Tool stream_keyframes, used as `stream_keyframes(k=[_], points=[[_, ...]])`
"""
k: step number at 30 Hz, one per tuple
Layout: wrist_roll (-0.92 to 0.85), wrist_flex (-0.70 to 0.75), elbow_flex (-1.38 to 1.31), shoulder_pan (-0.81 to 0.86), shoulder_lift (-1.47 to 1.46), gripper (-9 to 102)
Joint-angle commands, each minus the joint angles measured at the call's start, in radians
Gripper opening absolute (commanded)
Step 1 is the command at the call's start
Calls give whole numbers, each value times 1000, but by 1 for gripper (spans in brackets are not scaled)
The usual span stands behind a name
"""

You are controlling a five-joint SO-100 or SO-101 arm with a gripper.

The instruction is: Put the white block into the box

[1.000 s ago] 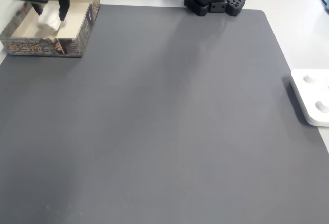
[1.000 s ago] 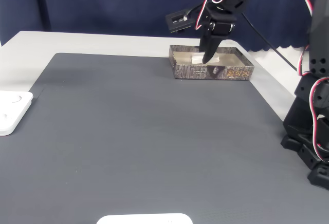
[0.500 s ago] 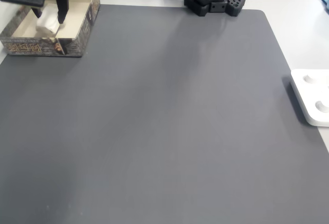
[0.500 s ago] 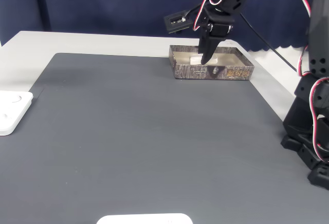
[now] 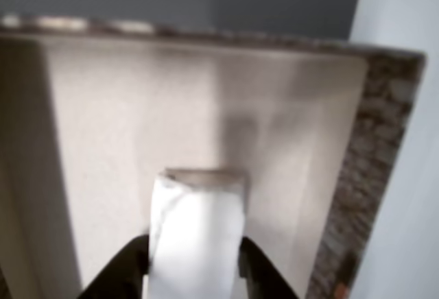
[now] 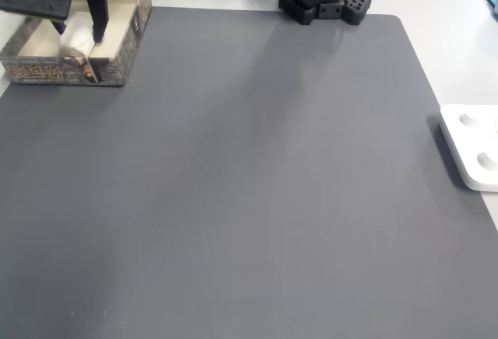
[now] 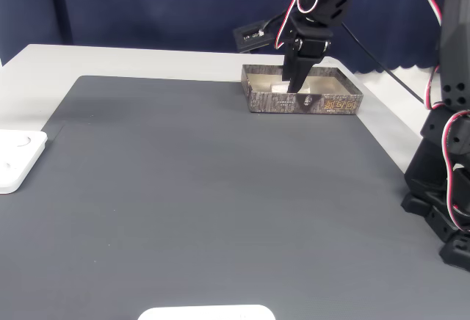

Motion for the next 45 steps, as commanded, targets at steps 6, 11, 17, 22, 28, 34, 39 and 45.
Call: stream_keyframes(k=[6,11,17,22,28,34,39,45], points=[[17,-14,-60,-8,34,24],[20,-23,-49,-11,100,26],[-9,-23,-23,-31,213,27],[-32,-23,32,-60,301,28],[-83,-18,126,-91,419,28],[-155,-17,212,-130,537,28],[-206,-15,279,-166,600,27],[-250,-17,364,-196,666,25]])
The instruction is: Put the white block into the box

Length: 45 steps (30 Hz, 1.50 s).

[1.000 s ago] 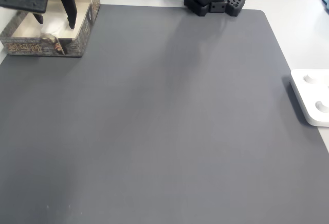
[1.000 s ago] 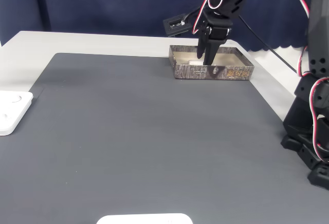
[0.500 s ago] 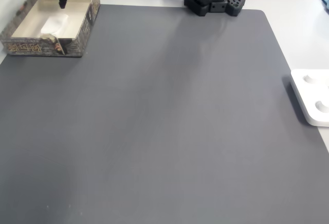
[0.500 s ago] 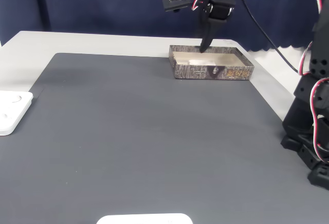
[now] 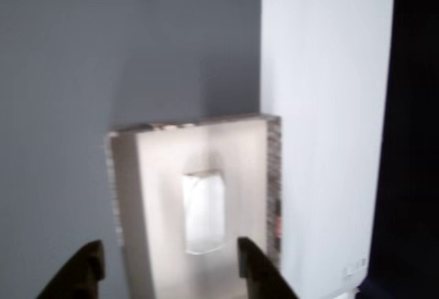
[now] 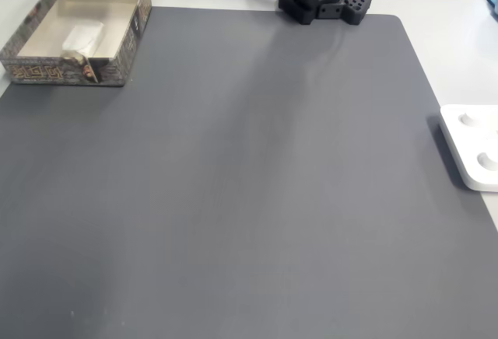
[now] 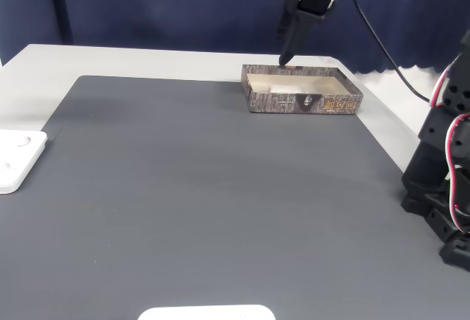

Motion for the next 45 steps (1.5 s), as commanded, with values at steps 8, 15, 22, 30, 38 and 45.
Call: stream_keyframes(k=[8,15,22,30,38,45], points=[[-127,-2,120,-126,218,21],[-313,8,272,-259,333,4],[-457,-28,423,-463,430,-2],[-637,-23,551,-675,566,-2],[-802,-29,756,-913,716,-2],[-884,-41,884,-999,836,-2]])
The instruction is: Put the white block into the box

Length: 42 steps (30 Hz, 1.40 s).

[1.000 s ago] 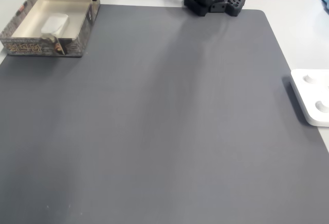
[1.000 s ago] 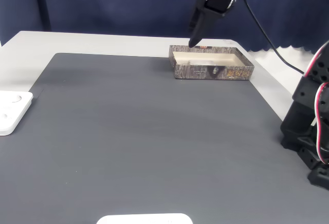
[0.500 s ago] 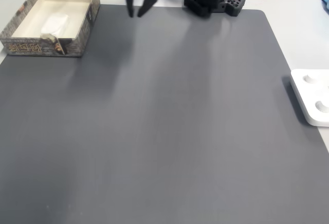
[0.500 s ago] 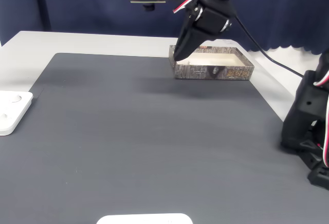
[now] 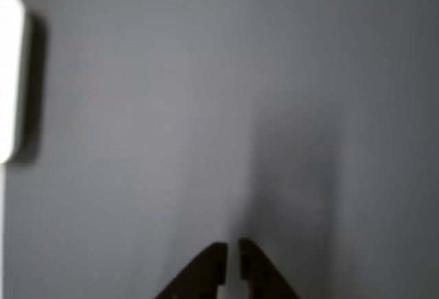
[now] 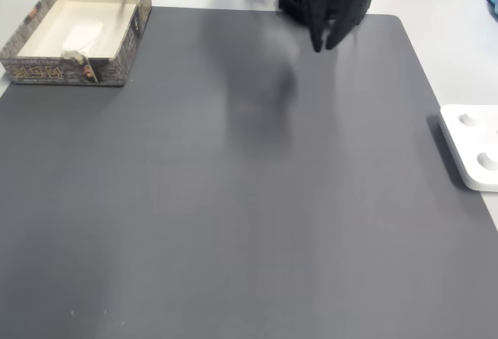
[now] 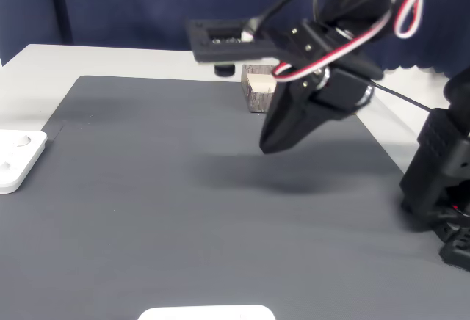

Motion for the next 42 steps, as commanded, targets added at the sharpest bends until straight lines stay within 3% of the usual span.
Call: stream_keyframes(k=[1,13,42], points=[[-41,-23,40,-46,100,-2],[-138,-129,396,-106,465,-2],[-176,3,681,-163,1011,-2]])
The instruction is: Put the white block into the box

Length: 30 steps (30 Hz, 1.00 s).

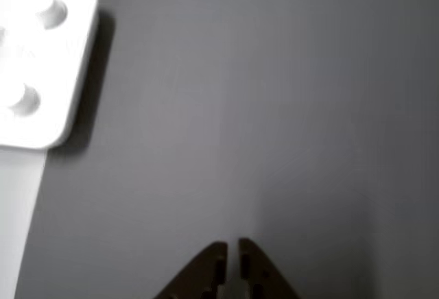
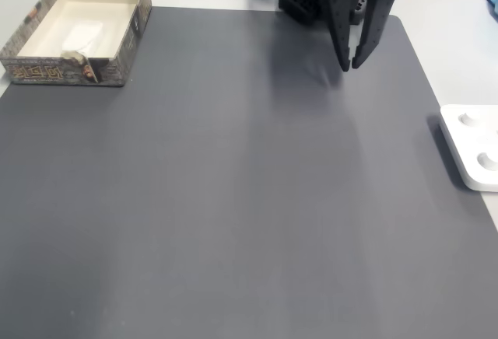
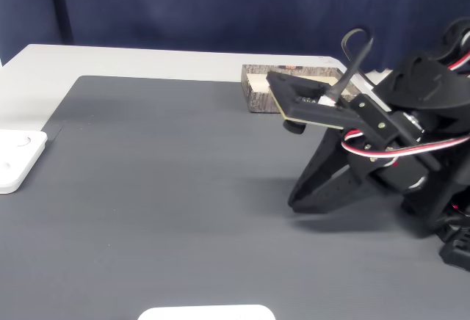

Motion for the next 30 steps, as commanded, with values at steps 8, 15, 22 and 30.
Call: stream_keyframes(k=[8,15,22,30], points=[[-14,8,-6,-57,37,-2],[-41,58,-2,-66,43,-2],[-97,103,37,-51,48,-2],[-92,121,49,-23,48,-2]])
